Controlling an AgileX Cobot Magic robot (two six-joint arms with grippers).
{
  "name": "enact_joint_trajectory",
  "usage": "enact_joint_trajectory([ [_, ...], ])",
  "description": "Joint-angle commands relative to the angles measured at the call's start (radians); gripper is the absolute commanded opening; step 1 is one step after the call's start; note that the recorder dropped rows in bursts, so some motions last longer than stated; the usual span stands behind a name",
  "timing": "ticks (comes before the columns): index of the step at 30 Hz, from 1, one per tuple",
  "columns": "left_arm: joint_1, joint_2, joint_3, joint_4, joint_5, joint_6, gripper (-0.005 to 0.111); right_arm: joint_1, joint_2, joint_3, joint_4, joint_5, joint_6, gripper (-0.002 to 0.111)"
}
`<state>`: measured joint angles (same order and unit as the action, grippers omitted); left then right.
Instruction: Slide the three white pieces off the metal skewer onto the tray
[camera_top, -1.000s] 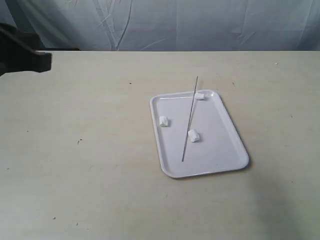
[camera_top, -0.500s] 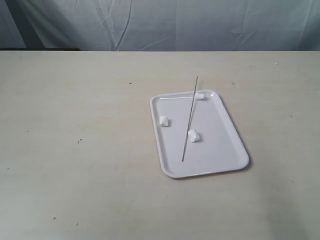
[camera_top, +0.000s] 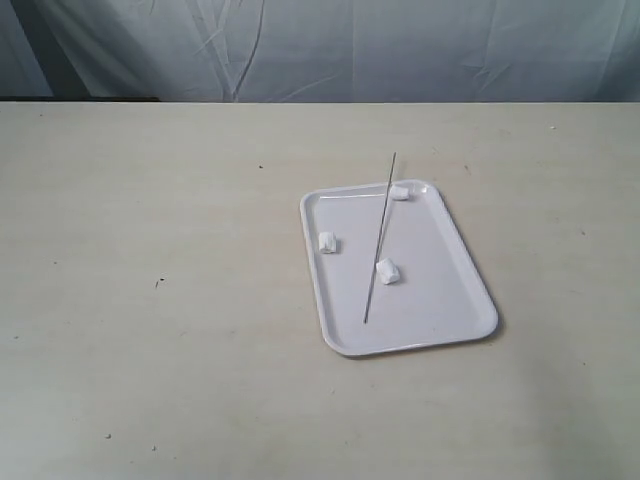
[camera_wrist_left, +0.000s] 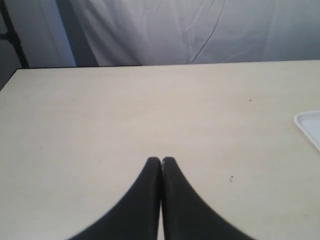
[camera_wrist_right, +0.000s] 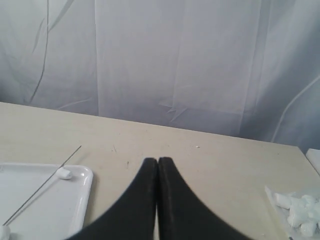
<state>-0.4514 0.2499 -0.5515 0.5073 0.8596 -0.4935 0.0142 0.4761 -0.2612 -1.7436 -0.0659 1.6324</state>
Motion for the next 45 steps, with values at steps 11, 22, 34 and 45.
enact_joint_trajectory([
  [11,0.045,-0.059,0.163,-0.144,-0.286,0.113,0.0,-0.005,-0.381,0.261,0.077,0.075,0.124,-0.001],
  [22,0.295,-0.197,0.383,-0.422,-0.45,0.379,0.0,-0.054,-0.397,0.261,0.072,0.16,0.102,-0.001],
  [34,0.49,-0.216,0.552,-0.557,-0.56,0.493,0.0,-0.061,-0.474,0.261,0.737,0.151,-0.536,-0.001],
  [45,0.491,-0.214,0.552,-0.547,-0.572,0.493,0.0,-0.061,-0.476,0.261,1.705,0.423,-1.596,-0.001],
])
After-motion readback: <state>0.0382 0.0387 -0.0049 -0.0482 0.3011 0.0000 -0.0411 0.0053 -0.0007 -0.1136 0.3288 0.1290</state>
